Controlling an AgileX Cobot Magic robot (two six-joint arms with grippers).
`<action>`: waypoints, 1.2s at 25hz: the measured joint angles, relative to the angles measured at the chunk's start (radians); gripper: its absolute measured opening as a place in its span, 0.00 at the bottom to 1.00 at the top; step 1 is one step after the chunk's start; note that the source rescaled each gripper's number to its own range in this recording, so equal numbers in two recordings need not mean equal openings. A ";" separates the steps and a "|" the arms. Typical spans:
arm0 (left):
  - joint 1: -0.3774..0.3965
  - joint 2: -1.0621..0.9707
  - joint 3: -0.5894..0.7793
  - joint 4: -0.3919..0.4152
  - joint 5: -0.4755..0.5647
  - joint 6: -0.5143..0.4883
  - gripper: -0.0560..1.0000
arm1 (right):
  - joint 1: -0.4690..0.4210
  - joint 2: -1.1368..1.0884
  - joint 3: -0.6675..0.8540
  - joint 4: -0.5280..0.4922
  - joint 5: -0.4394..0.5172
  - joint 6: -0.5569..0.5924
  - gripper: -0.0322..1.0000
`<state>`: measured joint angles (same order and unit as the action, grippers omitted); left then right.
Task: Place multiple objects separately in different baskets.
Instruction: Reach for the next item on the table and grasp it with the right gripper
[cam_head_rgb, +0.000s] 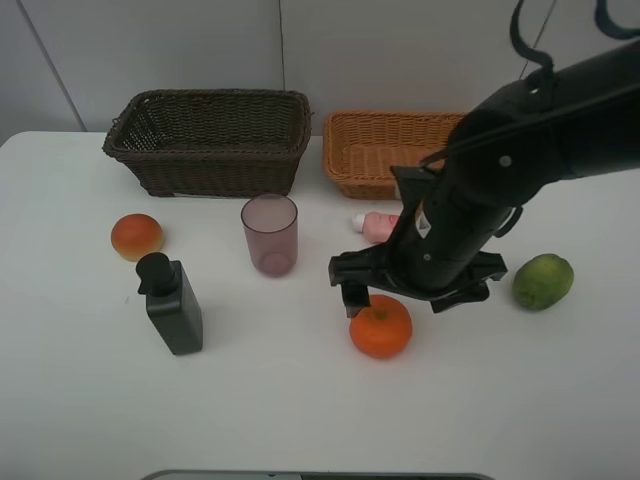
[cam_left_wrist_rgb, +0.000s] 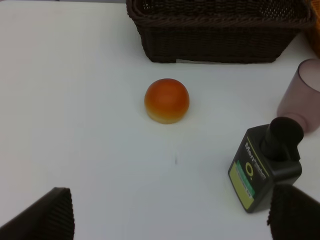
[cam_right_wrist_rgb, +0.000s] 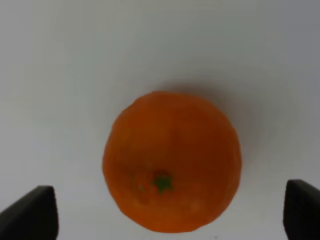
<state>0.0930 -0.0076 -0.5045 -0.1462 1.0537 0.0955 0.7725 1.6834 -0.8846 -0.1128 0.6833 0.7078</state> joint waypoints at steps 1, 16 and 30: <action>0.000 0.000 0.000 0.000 0.000 0.000 1.00 | 0.007 0.006 -0.003 -0.001 -0.003 0.004 1.00; 0.000 0.000 0.000 0.000 0.000 0.000 1.00 | 0.024 0.112 -0.011 -0.084 -0.060 0.169 1.00; 0.000 0.000 0.000 0.000 0.000 0.000 1.00 | 0.024 0.202 -0.012 -0.074 -0.105 0.171 1.00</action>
<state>0.0930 -0.0076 -0.5045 -0.1462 1.0537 0.0955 0.7967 1.8858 -0.8963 -0.1872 0.5779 0.8787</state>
